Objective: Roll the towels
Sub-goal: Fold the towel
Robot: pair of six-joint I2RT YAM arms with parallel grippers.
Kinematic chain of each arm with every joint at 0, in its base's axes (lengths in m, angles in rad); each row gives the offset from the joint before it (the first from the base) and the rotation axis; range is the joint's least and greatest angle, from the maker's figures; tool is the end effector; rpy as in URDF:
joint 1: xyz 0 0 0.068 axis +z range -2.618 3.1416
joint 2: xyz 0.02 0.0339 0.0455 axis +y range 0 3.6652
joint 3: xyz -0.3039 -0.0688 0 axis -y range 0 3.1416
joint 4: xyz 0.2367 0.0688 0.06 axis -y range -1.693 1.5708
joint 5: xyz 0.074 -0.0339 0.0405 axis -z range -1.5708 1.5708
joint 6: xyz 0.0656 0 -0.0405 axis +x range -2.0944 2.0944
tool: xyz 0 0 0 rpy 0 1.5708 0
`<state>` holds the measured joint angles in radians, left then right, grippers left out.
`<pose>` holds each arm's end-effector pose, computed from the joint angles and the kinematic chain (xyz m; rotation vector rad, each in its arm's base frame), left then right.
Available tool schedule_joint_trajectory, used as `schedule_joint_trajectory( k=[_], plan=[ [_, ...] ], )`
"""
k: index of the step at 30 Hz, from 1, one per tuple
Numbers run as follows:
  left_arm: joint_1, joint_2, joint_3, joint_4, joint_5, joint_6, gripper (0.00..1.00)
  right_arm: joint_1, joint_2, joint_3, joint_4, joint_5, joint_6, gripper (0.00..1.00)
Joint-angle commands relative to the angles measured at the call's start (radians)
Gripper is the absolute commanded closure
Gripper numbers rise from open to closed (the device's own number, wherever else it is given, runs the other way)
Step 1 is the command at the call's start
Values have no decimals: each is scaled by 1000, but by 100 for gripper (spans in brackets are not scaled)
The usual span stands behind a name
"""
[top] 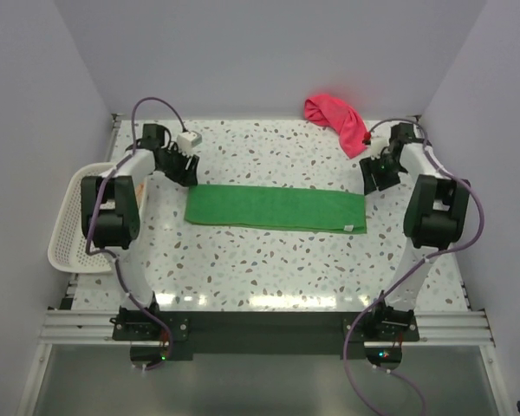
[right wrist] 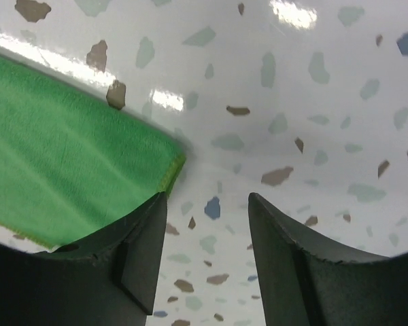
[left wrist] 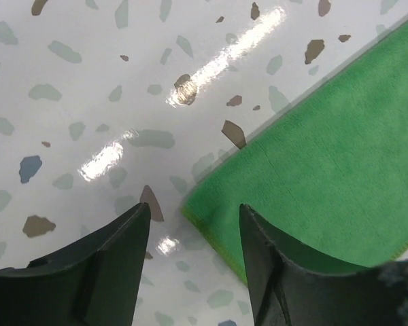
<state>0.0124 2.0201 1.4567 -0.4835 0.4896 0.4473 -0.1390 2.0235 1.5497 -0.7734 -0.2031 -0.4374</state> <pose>0.4505 -0.0253 0.1973 0.7000 2.3954 -0.4536 0.4325 -0.0472 0.2011 -0.4575 2.7337 0.1422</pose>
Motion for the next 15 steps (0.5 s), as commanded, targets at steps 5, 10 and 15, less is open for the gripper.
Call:
schedule_joint_trajectory(
  k=[5,10,15],
  plan=[
    [4,-267,-136,68,-11,-51,37,-19,-152,-114,-141,-48,130,48],
    [3,-317,-174,63,20,-68,37,-19,-154,-217,-104,-44,163,46],
    [3,-337,-206,71,35,-78,37,-20,-123,-257,-70,-42,178,46]
  ],
)
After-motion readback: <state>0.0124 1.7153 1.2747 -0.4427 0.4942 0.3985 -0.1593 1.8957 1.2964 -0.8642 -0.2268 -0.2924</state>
